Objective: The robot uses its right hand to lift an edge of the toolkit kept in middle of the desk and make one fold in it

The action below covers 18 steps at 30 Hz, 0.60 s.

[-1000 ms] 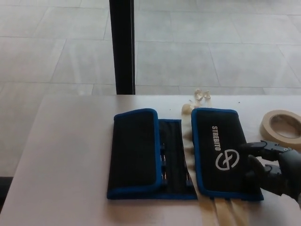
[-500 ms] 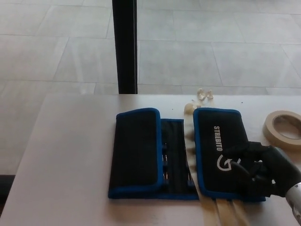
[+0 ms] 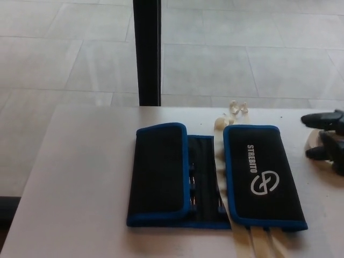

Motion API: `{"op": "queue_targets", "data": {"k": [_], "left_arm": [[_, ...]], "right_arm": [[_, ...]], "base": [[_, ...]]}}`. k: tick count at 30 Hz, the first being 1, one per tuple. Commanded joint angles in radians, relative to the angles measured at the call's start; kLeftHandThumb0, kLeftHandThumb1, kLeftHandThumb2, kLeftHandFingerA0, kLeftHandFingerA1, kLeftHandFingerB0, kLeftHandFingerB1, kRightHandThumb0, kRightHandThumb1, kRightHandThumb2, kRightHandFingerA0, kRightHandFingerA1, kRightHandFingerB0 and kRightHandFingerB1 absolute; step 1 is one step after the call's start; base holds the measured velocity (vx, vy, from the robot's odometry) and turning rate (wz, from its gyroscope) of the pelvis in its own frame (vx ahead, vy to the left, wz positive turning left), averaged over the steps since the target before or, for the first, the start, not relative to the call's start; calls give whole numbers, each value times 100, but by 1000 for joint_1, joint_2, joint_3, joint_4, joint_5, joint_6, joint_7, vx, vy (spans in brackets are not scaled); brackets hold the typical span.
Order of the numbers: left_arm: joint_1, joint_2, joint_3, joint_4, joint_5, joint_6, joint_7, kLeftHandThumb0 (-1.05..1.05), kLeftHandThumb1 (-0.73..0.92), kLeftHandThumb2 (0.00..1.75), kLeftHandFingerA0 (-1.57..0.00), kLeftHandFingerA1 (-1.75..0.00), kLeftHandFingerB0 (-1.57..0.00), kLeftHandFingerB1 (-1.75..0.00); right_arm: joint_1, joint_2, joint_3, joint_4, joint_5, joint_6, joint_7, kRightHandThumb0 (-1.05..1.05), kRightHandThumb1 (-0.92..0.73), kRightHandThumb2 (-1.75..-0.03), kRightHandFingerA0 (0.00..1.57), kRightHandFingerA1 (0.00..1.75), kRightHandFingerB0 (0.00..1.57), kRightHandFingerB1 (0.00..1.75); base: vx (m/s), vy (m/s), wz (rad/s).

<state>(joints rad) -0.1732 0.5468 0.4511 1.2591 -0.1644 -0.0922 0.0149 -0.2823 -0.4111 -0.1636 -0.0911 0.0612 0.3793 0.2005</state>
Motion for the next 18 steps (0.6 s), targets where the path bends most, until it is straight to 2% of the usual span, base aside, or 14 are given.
{"op": "queue_targets", "data": {"k": [1, 2, 5, 6, 7, 8, 9, 11, 12, 14, 15, 16, 17, 18], "left_arm": [[15, 23, -5, 6, 4, -9, 12, -64, 53, 56, -68, -79, -59, -50], [15, 23, -5, 6, 4, -9, 12, -64, 40, 84, -66, -79, -54, -60], [11, 21, 1, 6, -4, -3, 5, -65, 40, 85, -64, -79, -54, -61], [11, 20, 5, 7, -8, -3, 5, -63, 54, 55, -67, -79, -59, -50], [11, 21, 4, 7, -7, -3, 6, -61, 54, 56, -69, -77, -59, -50], [14, 23, -4, 6, 2, -7, 7, -62, 55, 57, -68, -78, -58, -50], [15, 22, 2, 5, -4, -12, 5, -63, 53, 56, -68, -80, -60, -51], [14, 22, 5, 5, -8, -13, 4, -63, 53, 56, -68, -80, -60, -51], [13, 23, 3, 5, -6, -11, 2, -64, 42, 85, -62, -75, -53, -60], [12, 23, 3, 6, -6, -10, 2, -64, 42, 85, -62, -75, -53, -60], [12, 23, 6, 5, -9, -9, 2, -63, 42, 85, -61, -74, -52, -60], [10, 22, 12, 5, -15, -3, 5, -61, 54, 57, -71, -78, -58, -49], [7, 21, 16, 5, -20, 4, 11, -61, 54, 57, -71, -78, -58, -49], [7, 18, 18, 5, -23, 0, 4, -62, 54, 56, -68, -78, -58, -50]], "right_arm": [[-97, -234, -552, 17, 413, 314, 122, -51, -71, -62, 69, 51, 55, 44], [-102, -254, -628, 65, 418, 320, 87, -52, -70, -61, 77, 50, 64, 46], [-90, -275, -705, 129, 424, 297, 72, -58, -66, -60, 81, 50, 62, 46], [-90, -287, -757, 172, 435, 317, 51, -57, -64, -60, 85, 50, 64, 45], [-70, -290, -790, 199, 403, 283, 14, -61, -61, -59, 91, 50, 68, 45], [16, -313, -782, 290, 250, 109, -60, -71, -63, -60, 97, 51, 72, 42], [49, -320, -813, 378, 245, 29, -74, -68, -65, -61, 91, 56, 65, 42], [55, -327, -824, 425, 242, -8, -77, -68, -65, -61, 91, 56, 65, 42], [109, -339, -856, 533, 223, -91, -117, -73, -67, -60, 80, 58, 54, 46], [125, -348, -869, 589, 212, -131, -131, -73, -67, -60, 80, 58, 54, 46], [135, -342, -886, 624, 218, -157, -147, -72, -65, -60, 80, 68, 53, 52], [167, -315, -934, 674, 234, -194, -196, -71, -54, -98, 80, 85, 49, 64], [183, -292, -963, 686, 243, -199, -230, -71, -54, -98, 80, 85, 49, 64], [197, -289, -967, 742, 239, -246, -246, -70, -66, -60, 74, 81, 54, 56]], "base": [[0, 0, 0], [0, 0, 0], [0, 0, 0], [0, 0, 0], [0, 0, 0], [0, 0, 0], [0, 0, 0], [0, 0, 0], [0, 0, 0], [0, 0, 0], [0, 0, 0], [0, 0, 0], [0, 0, 0], [0, 0, 0]]}}
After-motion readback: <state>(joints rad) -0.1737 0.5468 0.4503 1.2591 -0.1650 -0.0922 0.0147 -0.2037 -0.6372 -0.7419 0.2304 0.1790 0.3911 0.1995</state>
